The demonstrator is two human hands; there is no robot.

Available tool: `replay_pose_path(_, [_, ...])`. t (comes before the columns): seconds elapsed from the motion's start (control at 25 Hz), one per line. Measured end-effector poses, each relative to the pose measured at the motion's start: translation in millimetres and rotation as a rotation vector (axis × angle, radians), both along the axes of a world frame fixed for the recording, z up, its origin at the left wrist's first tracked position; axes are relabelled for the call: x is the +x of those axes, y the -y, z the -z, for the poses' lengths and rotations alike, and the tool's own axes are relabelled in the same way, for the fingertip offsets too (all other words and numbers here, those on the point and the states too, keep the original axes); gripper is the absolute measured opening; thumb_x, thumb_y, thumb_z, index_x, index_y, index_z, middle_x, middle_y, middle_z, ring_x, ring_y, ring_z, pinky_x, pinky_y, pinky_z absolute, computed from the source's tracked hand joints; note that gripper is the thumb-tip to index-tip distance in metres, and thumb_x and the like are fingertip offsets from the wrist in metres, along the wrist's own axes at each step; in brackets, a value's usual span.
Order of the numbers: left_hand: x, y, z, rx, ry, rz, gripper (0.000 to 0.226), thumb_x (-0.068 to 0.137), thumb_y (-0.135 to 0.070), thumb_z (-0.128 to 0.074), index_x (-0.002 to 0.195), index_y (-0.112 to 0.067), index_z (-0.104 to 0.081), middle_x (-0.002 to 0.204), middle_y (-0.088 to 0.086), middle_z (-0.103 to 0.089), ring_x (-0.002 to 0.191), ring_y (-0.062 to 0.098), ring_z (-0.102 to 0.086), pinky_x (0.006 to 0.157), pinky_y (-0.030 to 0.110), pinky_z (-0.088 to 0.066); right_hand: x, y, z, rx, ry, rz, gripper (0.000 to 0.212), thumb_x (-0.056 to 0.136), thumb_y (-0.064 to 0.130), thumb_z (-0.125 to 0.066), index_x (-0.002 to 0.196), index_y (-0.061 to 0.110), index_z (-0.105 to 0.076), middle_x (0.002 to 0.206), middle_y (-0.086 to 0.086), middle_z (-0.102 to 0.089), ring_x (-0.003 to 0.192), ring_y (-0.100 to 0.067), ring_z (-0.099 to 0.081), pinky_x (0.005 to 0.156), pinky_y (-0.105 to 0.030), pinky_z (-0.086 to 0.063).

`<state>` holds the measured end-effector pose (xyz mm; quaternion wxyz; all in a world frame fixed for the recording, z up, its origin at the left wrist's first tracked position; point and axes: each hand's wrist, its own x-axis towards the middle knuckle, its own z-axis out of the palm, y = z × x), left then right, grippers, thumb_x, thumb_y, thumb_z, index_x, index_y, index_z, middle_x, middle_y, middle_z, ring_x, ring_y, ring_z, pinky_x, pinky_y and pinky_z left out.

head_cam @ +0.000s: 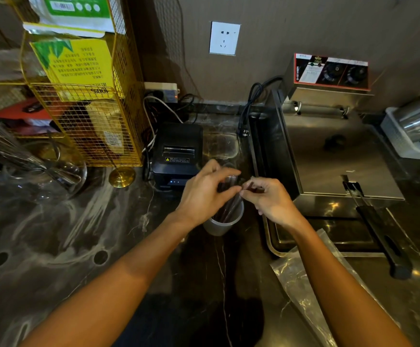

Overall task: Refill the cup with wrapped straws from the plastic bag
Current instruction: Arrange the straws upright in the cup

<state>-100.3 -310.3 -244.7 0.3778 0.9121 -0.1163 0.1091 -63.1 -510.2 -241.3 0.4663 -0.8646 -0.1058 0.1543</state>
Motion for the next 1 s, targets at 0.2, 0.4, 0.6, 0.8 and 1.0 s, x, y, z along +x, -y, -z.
replay_pose_path(0.2, [7.0,11.4,-1.6,0.038,-0.077,0.089,0.024,0.094,-0.03,-0.069,0.118,-0.028,-0.073,0.108,-0.008,-0.059,0.092,0.004,-0.057,0.085,0.03,-0.056,-1.3,1.5,-4.5,0.014,-0.014,-0.049,0.011,0.099,0.015,-0.067,0.099,0.011,-0.077,0.083,0.001,-0.069,0.048,-0.002,-0.057,0.044,-0.022,-0.045])
replay_pose_path(0.4, [0.4,2.3,-2.8,-0.135,-0.133,0.024,0.011,0.098,-0.025,-0.066,0.105,-0.027,-0.074,0.094,-0.017,-0.068,0.085,-0.006,-0.064,0.083,0.032,-0.06,-0.2,-0.7,5.6,-0.044,-0.034,0.024,0.009,0.097,0.02,-0.07,0.104,0.017,-0.075,0.093,0.002,-0.071,0.056,-0.001,-0.059,0.047,-0.017,-0.044])
replay_pose_path(0.6, [1.2,-27.1,-39.7,-0.439,-0.028,-0.208,0.012,0.1,-0.016,-0.062,0.108,-0.015,-0.072,0.094,-0.007,-0.072,0.089,0.005,-0.071,0.079,0.026,-0.061,2.0,-3.2,11.4,-0.178,-0.036,0.127,0.043,0.091,0.037,-0.076,0.13,0.025,-0.061,0.1,0.02,-0.054,0.099,-0.01,-0.06,0.071,-0.031,-0.053])
replay_pose_path(0.8, [6.1,-51.2,-60.9,-0.768,0.177,-0.497,0.01,0.099,-0.006,-0.06,0.104,-0.002,-0.068,0.078,-0.003,-0.065,0.063,0.003,-0.062,0.055,0.021,-0.053,-0.2,1.9,13.2,-0.115,-0.045,0.126,0.035,0.098,0.033,-0.067,0.132,0.025,-0.06,0.112,0.012,-0.059,0.083,-0.006,-0.06,0.061,-0.019,-0.043])
replay_pose_path(1.0, [10.3,-65.1,-44.2,-1.097,-0.088,-0.673,0.017,0.095,-0.005,-0.062,0.08,-0.01,-0.067,0.074,0.004,-0.067,0.057,0.004,-0.061,0.052,0.02,-0.05,-7.9,0.1,9.1,-0.083,0.133,0.107,0.025,0.096,0.016,-0.071,0.119,0.024,-0.069,0.104,0.009,-0.068,0.093,-0.001,-0.063,0.08,-0.015,-0.043])
